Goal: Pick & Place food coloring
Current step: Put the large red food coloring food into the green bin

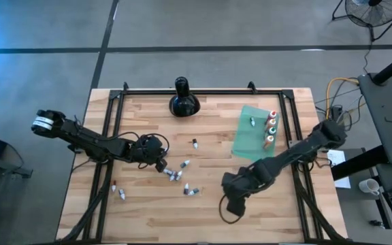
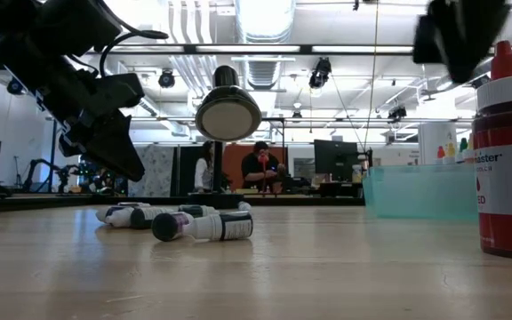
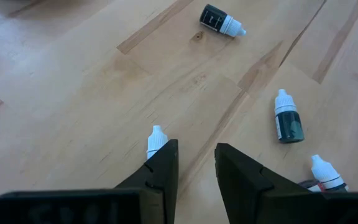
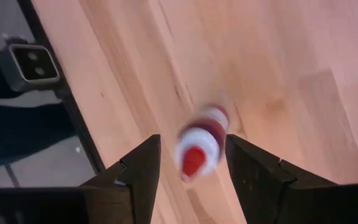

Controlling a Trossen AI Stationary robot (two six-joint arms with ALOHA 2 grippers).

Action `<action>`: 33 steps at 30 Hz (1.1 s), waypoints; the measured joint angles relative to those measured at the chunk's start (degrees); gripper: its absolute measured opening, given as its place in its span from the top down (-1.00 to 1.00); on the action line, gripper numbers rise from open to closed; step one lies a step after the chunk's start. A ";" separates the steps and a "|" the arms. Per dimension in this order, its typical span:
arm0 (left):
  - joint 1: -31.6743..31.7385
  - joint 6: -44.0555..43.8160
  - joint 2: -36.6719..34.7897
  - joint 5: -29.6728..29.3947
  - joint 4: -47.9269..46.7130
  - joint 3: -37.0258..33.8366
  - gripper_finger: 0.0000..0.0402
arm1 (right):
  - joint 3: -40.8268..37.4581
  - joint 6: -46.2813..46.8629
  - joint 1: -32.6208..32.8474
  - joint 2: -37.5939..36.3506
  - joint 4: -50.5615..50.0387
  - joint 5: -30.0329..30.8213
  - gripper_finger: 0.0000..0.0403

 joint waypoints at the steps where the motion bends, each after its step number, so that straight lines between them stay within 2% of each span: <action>1: 0.00 0.01 0.00 0.00 0.00 0.00 0.60 | 1.24 -0.48 0.33 0.71 -0.04 0.97 0.15; 7: 0.00 0.56 0.00 -0.06 0.00 0.00 0.60 | 4.14 -0.92 2.41 1.77 -2.26 5.29 0.15; 14: 0.00 1.55 0.00 -0.10 0.21 0.00 0.60 | 1.95 -2.41 4.21 2.17 -3.58 5.53 0.15; 24: 0.00 1.38 0.00 -0.11 0.24 0.00 0.60 | 0.55 -14.53 4.17 2.15 -1.73 6.99 0.15; 33: 0.00 1.29 0.00 -0.11 0.22 0.00 0.60 | -1.03 -15.10 4.17 2.15 1.92 6.50 0.07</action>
